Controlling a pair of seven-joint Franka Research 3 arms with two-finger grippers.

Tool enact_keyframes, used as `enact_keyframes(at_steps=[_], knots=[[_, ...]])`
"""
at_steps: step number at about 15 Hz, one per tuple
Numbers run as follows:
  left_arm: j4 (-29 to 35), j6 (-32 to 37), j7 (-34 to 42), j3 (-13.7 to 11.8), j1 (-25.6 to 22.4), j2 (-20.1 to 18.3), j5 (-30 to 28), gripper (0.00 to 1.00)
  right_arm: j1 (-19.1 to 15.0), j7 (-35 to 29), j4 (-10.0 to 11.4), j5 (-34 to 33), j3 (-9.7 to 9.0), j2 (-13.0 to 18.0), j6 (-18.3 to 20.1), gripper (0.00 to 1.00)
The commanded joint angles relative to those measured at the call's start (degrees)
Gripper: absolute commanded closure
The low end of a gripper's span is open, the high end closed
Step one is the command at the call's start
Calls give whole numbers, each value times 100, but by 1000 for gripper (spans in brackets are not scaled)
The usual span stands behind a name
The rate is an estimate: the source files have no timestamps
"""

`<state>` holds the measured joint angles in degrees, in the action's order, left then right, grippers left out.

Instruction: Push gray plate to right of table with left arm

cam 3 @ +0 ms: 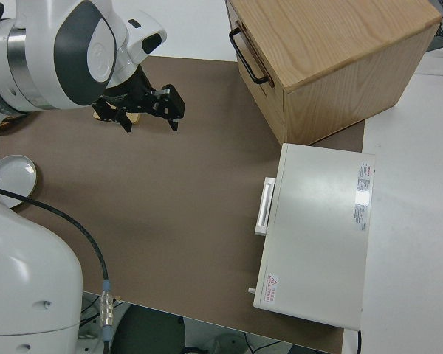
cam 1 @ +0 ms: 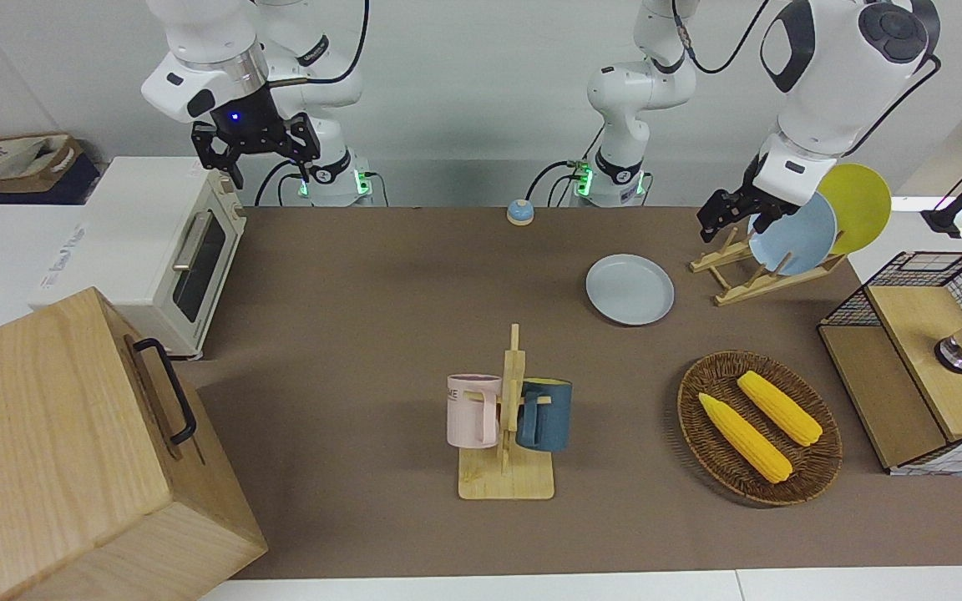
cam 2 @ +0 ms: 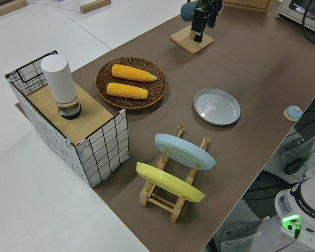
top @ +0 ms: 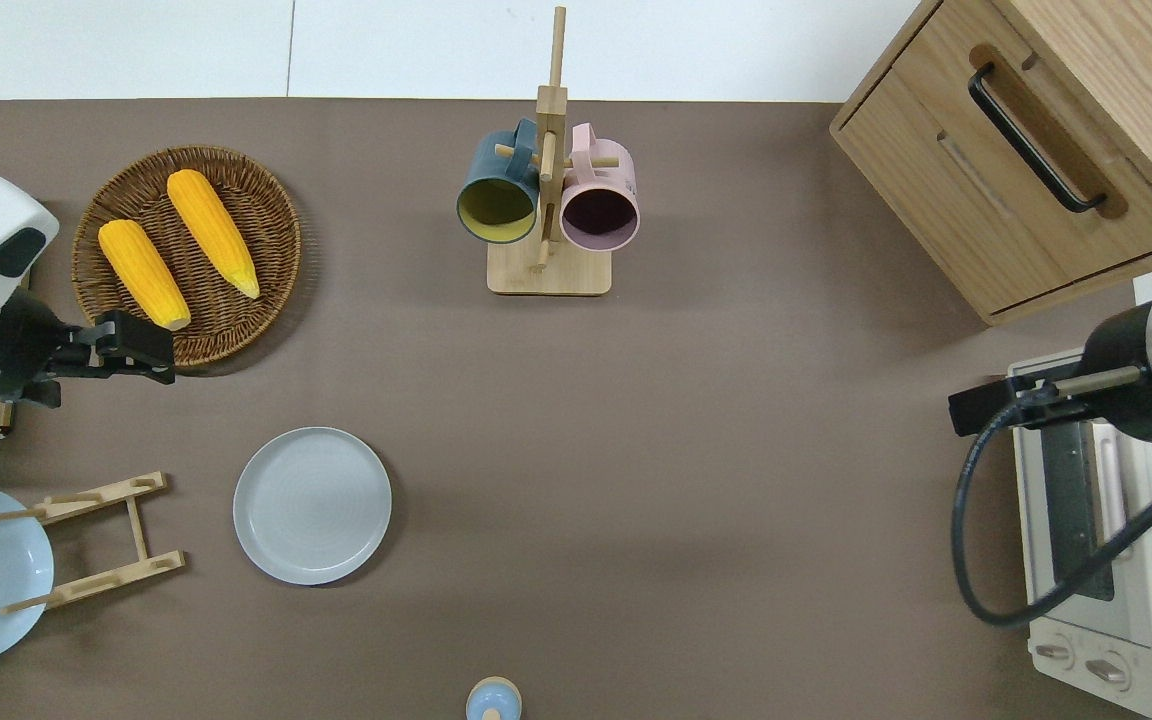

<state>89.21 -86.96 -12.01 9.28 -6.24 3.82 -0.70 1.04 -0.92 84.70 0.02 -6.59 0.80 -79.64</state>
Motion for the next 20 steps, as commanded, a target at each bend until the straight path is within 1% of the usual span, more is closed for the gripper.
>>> enact_keyframes(at_steps=[1,6,10,12,15,18,20], knots=[[-106,-32,-91,-31,53,49,52,2,-113,-74,-50,33,-96,17,89,17],[-53,-146,14,-84,26,-12,61,5,-113,-74,-50,33,-88,17,89,17],[394,-374,102,-110,-9,-249,61,5,-113,-74,-50,25,-88,17,89,17],[789,-602,294,-233,-9,-398,61,5,-113,-74,-50,33,-96,17,89,17],[1685,-1234,497,-409,-18,-785,61,5,-113,-74,-50,33,-96,17,89,17],[2239,-1551,506,-453,-18,-918,61,5,-113,-74,-50,33,-88,17,89,17],[2635,-1920,498,-453,-18,-953,61,5,-113,-74,-50,33,-88,17,89,17]])
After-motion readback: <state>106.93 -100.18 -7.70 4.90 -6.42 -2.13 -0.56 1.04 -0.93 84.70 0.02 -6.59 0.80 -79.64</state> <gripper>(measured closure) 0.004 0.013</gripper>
